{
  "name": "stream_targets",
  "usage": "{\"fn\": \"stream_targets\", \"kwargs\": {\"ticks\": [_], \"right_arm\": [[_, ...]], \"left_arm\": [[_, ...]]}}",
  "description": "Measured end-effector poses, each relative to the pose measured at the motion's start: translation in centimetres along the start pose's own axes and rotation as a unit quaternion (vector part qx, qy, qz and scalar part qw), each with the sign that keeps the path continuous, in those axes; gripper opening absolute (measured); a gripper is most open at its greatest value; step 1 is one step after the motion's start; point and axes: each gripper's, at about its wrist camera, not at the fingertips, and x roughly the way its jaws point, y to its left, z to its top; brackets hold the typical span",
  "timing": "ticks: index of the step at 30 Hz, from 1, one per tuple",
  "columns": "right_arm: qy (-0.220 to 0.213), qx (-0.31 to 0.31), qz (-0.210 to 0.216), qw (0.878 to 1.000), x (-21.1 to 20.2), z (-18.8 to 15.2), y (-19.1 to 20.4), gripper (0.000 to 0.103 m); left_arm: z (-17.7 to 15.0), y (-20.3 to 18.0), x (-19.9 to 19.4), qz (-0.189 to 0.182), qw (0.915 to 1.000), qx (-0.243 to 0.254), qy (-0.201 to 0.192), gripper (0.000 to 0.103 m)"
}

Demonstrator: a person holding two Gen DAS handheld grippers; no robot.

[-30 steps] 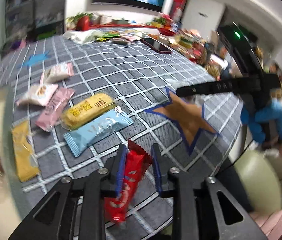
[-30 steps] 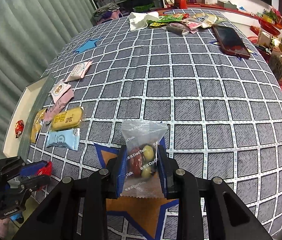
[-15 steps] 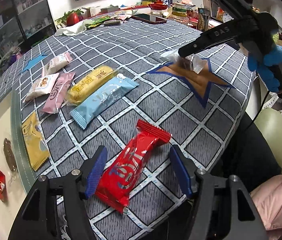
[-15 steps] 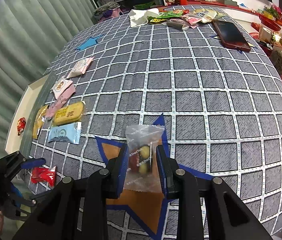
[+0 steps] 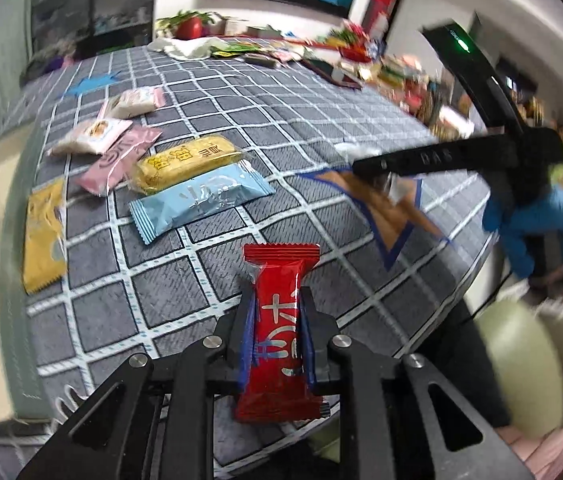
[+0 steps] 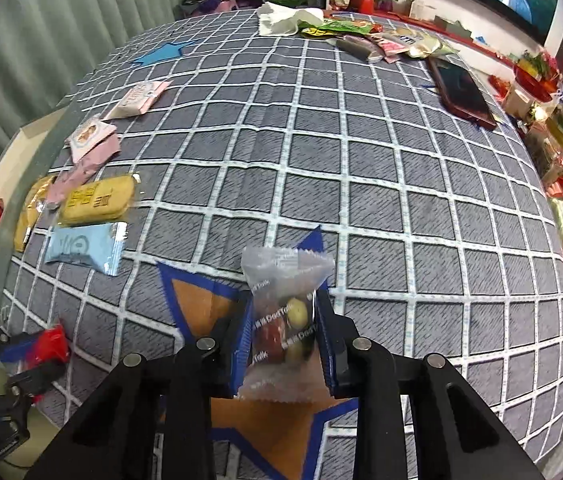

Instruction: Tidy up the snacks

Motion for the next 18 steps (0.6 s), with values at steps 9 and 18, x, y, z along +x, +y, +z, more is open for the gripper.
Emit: {"fn": "stream_targets", "kwargs": {"ticks": [9,18], "right_arm": [[-0.019,0.016,0.089,0.996,-2.5,1.4,1.9,0.030],[-0.014,-0.044,0.159,0.986,-2.4,4.9,11.0,0.030]], "left_arm": [[1.6,1.3,-4.1,0.001,0.9969,-0.036,-0.070,0.022],[1.5,9.0,-10.2,0.105,0.9808,-0.102,-0.128,0.022]]}}
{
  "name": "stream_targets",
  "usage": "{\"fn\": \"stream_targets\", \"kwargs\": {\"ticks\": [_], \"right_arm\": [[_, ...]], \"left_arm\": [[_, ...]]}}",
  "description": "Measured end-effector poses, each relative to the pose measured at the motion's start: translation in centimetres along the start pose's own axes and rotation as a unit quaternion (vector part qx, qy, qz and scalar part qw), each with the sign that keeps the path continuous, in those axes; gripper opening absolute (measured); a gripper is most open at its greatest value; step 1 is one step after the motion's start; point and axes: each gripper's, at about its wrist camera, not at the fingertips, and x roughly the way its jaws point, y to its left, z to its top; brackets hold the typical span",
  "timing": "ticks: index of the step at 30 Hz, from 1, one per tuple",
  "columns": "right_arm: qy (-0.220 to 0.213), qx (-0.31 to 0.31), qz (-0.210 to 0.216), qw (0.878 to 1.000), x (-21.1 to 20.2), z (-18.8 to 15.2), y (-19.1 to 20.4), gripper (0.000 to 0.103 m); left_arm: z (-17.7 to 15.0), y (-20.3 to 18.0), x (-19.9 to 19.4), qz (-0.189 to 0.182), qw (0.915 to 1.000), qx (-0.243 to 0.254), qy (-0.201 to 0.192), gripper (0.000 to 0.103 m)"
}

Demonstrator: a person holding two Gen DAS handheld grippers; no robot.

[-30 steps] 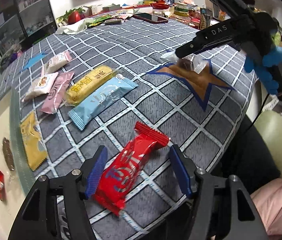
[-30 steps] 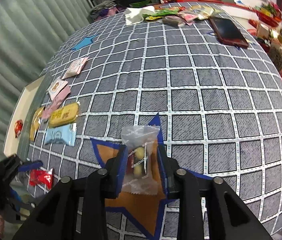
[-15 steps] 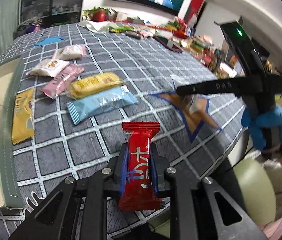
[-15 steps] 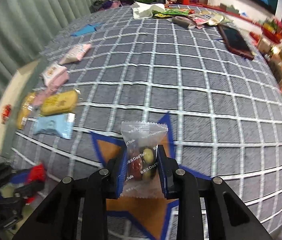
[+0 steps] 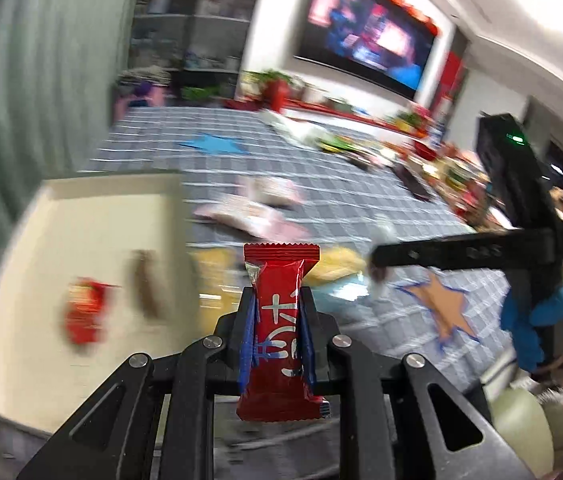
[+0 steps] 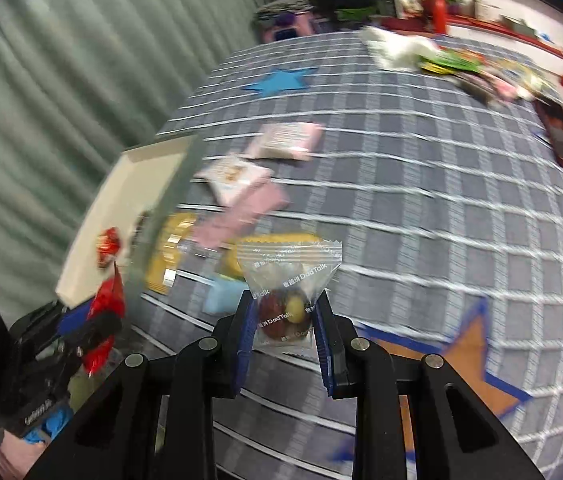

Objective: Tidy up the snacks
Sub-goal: 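Carry the red candy bar and nut bag to the tray and release both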

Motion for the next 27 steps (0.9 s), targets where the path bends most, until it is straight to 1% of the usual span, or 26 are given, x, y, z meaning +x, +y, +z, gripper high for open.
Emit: {"fn": "stream_targets", "kwargs": {"ticks": [3,6,10,11,13,14,15,16,17,18,19,20,21,23,25,27], "right_arm": [[0.008,-0.026,0.029,0.999,1.9,1.7,3.7,0.030],[0.015,-0.049,0.052,0.997,3.7,3.0,7.1,0.030],[0.032,-0.074,0.083,0.993,6.2,4.4,11.4,0.030],[0.038,-0.078,0.088,0.992,7.1,4.7,12.4,0.030],[0.045,-0.089,0.086,0.991,8.3,5.1,13.6,0.030],[0.053,-0.097,0.080,0.991,8.9,5.3,14.0,0.030],[0.066,-0.105,0.064,0.990,9.6,5.5,14.3,0.031],[0.070,-0.109,0.050,0.990,9.7,5.6,14.2,0.031],[0.071,-0.111,0.036,0.991,9.7,5.8,13.7,0.033],[0.067,-0.111,0.020,0.991,9.4,5.9,12.8,0.040],[0.058,-0.105,-0.004,0.993,9.1,6.1,11.6,0.074],[0.046,-0.096,-0.029,0.994,8.8,6.1,10.5,0.094],[0.033,-0.085,-0.053,0.994,8.4,6.2,9.0,0.094],[0.046,-0.067,-0.080,0.994,8.7,6.1,6.6,0.094],[0.063,-0.045,-0.088,0.993,9.3,5.5,4.9,0.094],[0.072,-0.043,-0.091,0.992,10.1,5.3,4.6,0.094]], "left_arm": [[0.1,3.5,-1.1,0.038,0.9988,-0.029,-0.008,0.022],[-0.2,6.5,-1.6,0.069,0.9959,-0.057,-0.009,0.022],[-0.9,9.3,-1.0,0.091,0.9921,-0.086,-0.002,0.022],[-1.1,9.8,-0.6,0.093,0.9914,-0.091,0.001,0.022],[-1.5,10.2,0.1,0.103,0.9900,-0.096,0.009,0.023],[-1.7,10.4,0.5,0.114,0.9885,-0.098,0.012,0.026],[-2.0,10.4,0.9,0.123,0.9875,-0.097,0.017,0.043],[-2.2,10.4,1.0,0.126,0.9872,-0.096,0.018,0.067],[-2.4,10.4,1.0,0.127,0.9872,-0.096,0.012,0.075],[-2.6,10.2,0.8,0.123,0.9879,-0.095,-0.002,0.081],[-2.8,10.2,0.7,0.118,0.9889,-0.091,-0.009,0.081],[-2.8,10.0,0.8,0.116,0.9896,-0.085,-0.010,0.081],[-2.9,9.8,1.1,0.122,0.9894,-0.078,-0.008,0.081],[-3.0,9.6,1.7,0.130,0.9887,-0.073,-0.005,0.081],[-3.4,9.6,2.3,0.130,0.9887,-0.075,0.003,0.081],[-3.5,9.6,2.5,0.128,0.9887,-0.078,0.006,0.081]]}}
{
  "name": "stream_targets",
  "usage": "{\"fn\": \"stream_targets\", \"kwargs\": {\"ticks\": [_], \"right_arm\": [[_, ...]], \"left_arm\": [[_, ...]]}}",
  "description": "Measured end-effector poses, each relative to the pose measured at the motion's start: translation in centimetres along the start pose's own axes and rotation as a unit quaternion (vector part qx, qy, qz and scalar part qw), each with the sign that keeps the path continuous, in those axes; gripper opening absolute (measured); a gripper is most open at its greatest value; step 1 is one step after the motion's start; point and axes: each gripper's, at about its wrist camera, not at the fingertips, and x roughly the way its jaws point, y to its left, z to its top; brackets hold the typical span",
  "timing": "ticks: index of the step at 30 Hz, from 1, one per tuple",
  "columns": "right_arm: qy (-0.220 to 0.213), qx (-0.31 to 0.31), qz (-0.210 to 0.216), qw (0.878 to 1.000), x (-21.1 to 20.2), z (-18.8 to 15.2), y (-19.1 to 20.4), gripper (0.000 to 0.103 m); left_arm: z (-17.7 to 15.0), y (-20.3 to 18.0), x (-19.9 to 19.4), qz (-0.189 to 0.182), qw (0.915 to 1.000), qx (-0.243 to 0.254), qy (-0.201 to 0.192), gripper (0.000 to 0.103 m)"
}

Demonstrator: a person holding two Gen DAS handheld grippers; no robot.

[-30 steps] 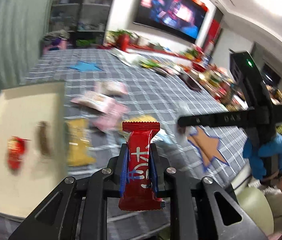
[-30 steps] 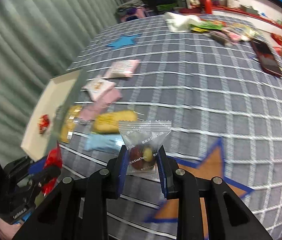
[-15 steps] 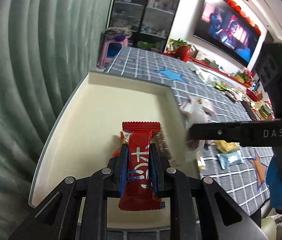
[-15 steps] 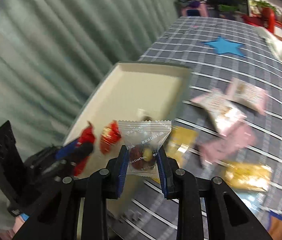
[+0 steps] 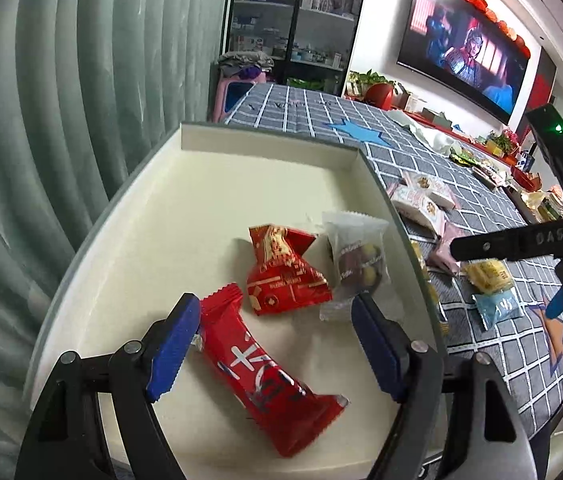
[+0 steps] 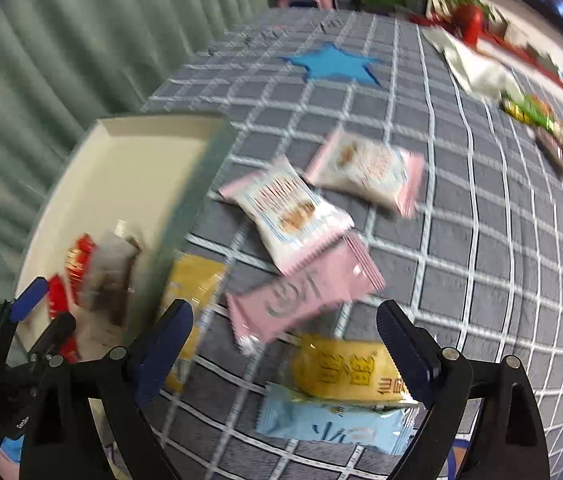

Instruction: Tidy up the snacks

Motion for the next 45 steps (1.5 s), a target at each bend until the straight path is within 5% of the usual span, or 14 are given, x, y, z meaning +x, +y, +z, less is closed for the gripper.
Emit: {"fn": "stream_targets", "kwargs": {"ticks": [9,13,23,31,34,39,42,45], "right_arm": [[0.005,-0.055,-0.004,0.998,2.8,0.1,5.1,0.094],[-0.010,-0.087,-0.046,0.995,3.0,-0.8,4.8,0.094],[-0.021,0.031,-0.093,0.995,0.4,-4.0,-6.7,0.100],[-0.046,0.082,-0.100,0.991,-2.6,-7.8,-13.5,0.103],[-0.059,0.079,-0.108,0.989,-3.5,-9.5,-14.6,0.103],[-0.098,0.060,-0.105,0.988,-4.2,-11.9,-15.7,0.103],[-0.113,0.051,-0.101,0.987,-4.2,-12.2,-15.6,0.103],[-0.114,0.050,-0.101,0.987,-4.3,-12.3,-15.6,0.103]], "left_arm": [[-0.5,0.2,0.3,0.016,0.9997,0.008,0.015,0.082],[-0.8,-0.3,0.4,0.022,0.9994,0.017,0.018,0.082],[0.5,-2.0,-1.6,0.007,0.9995,0.030,-0.009,0.082],[1.7,-9.4,-2.5,-0.052,0.9932,0.104,-0.006,0.084],[1.0,-13.9,-1.3,-0.077,0.9810,0.178,0.014,0.084],[-1.3,-21.2,1.0,-0.089,0.9353,0.342,0.010,0.085],[-1.4,-23.5,2.7,-0.108,0.9170,0.383,0.028,0.085],[-1.3,-24.7,4.9,-0.115,0.9078,0.397,0.068,0.085]]}}
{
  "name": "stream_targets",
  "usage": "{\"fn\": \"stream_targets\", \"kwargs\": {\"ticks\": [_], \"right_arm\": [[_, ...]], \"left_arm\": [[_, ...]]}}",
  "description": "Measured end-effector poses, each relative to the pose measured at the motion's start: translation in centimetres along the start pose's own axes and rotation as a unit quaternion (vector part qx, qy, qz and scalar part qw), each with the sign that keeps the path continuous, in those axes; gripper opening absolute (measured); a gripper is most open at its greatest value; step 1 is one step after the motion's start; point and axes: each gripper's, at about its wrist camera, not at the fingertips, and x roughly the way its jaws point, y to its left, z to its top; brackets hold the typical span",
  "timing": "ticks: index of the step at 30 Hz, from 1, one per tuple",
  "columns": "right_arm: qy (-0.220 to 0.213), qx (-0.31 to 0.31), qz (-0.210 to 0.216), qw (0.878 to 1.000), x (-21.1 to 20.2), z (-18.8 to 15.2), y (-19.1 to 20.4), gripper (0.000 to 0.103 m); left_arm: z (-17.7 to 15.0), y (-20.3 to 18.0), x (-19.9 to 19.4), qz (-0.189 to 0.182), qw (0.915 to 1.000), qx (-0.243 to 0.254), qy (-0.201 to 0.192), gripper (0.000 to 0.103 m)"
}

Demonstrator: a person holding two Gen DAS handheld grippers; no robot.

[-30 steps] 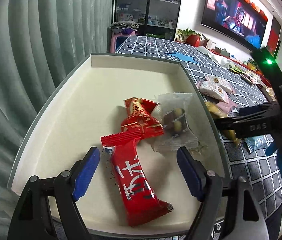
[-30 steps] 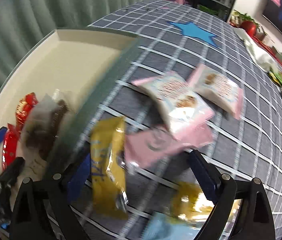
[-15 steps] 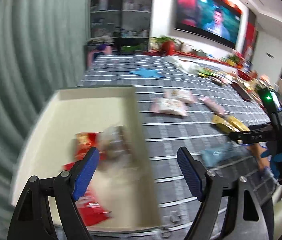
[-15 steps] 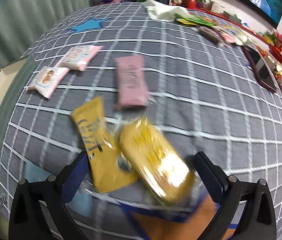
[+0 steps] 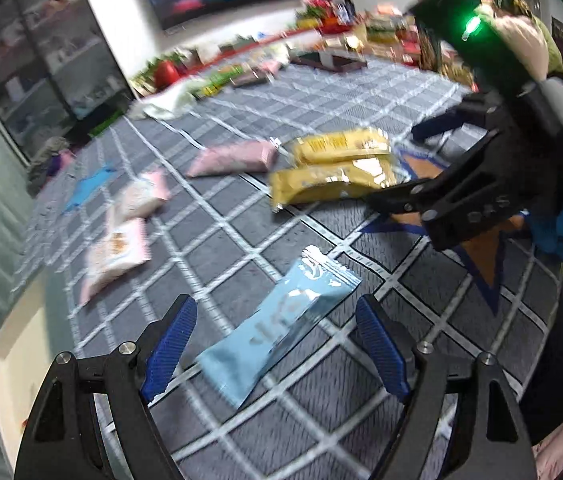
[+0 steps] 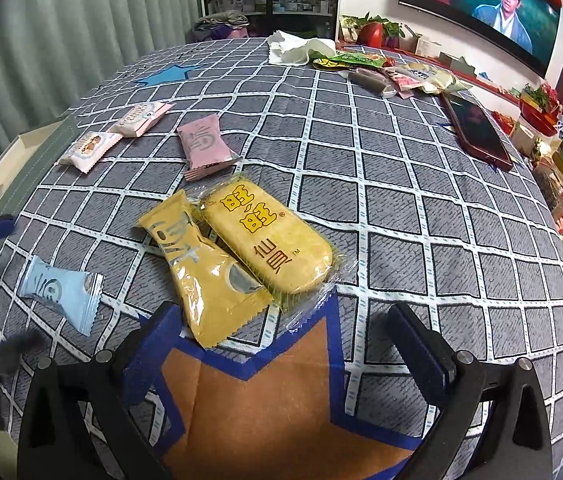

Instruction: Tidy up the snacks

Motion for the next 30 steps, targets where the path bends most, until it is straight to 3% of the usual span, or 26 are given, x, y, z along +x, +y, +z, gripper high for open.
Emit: {"fn": "stream_targets", "kwargs": {"ticks": [2,4,7,9,14,18,30], "right_arm": [[-0.001,0.000,0.001,1.000,-0.1,-0.1,0.0,0.103],[-0.003,-0.001,0.002,1.000,0.0,0.0,-0.1,0.103],[-0.003,-0.001,0.003,1.000,0.0,0.0,-0.1,0.103],[-0.004,-0.001,0.003,1.000,0.0,-0.1,-0.1,0.103],[-0.004,-0.002,0.003,1.000,0.0,-0.1,-0.2,0.103],[-0.005,-0.002,0.003,1.000,0.0,-0.1,-0.2,0.103],[-0.008,0.001,0.001,1.000,-0.2,-0.3,-0.1,0.103]], "left_arm": [[0.3,0.7,0.7,-0.015,0.9993,-0.035,0.000,0.087],[0.5,2.6,1.8,-0.034,0.9919,-0.120,0.022,0.087],[-0.2,5.6,2.2,0.030,0.9713,-0.234,0.031,0.084],[-1.0,6.6,1.9,0.058,0.9590,-0.275,0.033,0.085],[-1.2,5.3,1.6,0.054,0.9653,-0.253,0.034,0.087],[-0.8,4.0,2.1,0.062,0.9624,-0.263,0.027,0.103],[-0.8,3.7,1.9,0.071,0.9600,-0.271,0.009,0.103]]}}
